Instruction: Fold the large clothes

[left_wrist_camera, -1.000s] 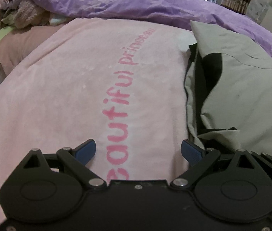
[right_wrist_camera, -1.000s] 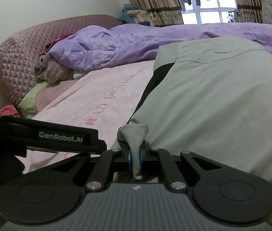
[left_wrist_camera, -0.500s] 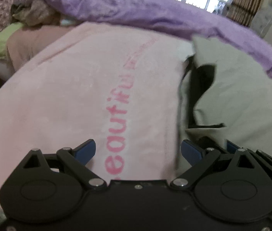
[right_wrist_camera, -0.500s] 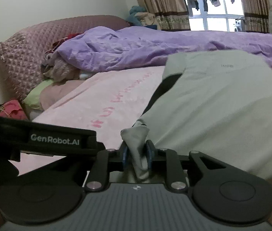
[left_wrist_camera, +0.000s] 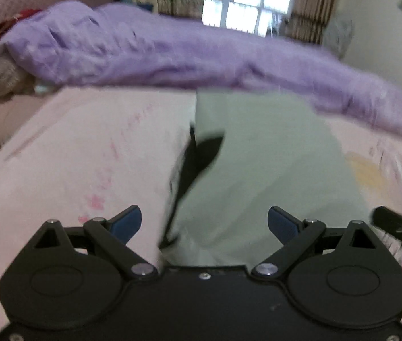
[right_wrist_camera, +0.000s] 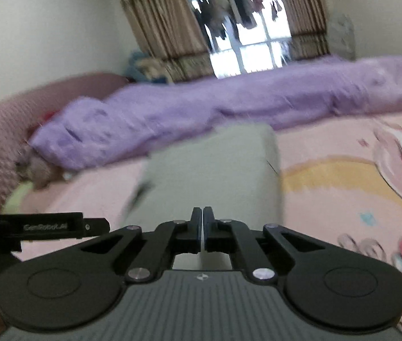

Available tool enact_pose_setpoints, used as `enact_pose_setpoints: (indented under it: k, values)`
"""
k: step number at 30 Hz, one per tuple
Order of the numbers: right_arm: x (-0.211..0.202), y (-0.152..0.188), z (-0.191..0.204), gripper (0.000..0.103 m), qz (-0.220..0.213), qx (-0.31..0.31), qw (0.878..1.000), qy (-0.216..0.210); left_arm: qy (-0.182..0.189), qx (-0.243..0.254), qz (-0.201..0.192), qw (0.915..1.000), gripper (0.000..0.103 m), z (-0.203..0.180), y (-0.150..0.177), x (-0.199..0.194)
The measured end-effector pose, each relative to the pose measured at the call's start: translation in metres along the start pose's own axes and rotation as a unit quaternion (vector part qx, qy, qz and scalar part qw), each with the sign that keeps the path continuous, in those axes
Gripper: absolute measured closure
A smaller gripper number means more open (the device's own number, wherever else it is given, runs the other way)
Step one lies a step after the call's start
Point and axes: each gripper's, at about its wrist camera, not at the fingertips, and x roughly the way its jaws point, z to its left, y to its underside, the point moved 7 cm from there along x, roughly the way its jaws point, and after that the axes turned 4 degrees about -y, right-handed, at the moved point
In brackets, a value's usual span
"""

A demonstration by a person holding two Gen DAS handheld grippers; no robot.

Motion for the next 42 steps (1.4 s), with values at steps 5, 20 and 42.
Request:
enact_pose_setpoints:
  k: [5, 20, 42]
  values:
    - [0.005, 0.029, -0.022, 0.102, 0.032, -0.008, 0.999, 0.024, -0.031, 0.018, 0.056, 0.9978, 0.002, 0.008, 0.038, 0.041]
    - [-0.004, 0.026, -0.022, 0.091, 0.005, 0.006, 1.000, 0.019, -0.012, 0.013, 0.018, 0.9997, 0.002, 0.018, 0.030, 0.031]
    - [0.042, 0.043, -0.007, 0.093, 0.055, -0.021, 0.998, 0.026, -0.002, 0.009, 0.059, 0.9982, 0.000, 0.029, 0.031, 0.071]
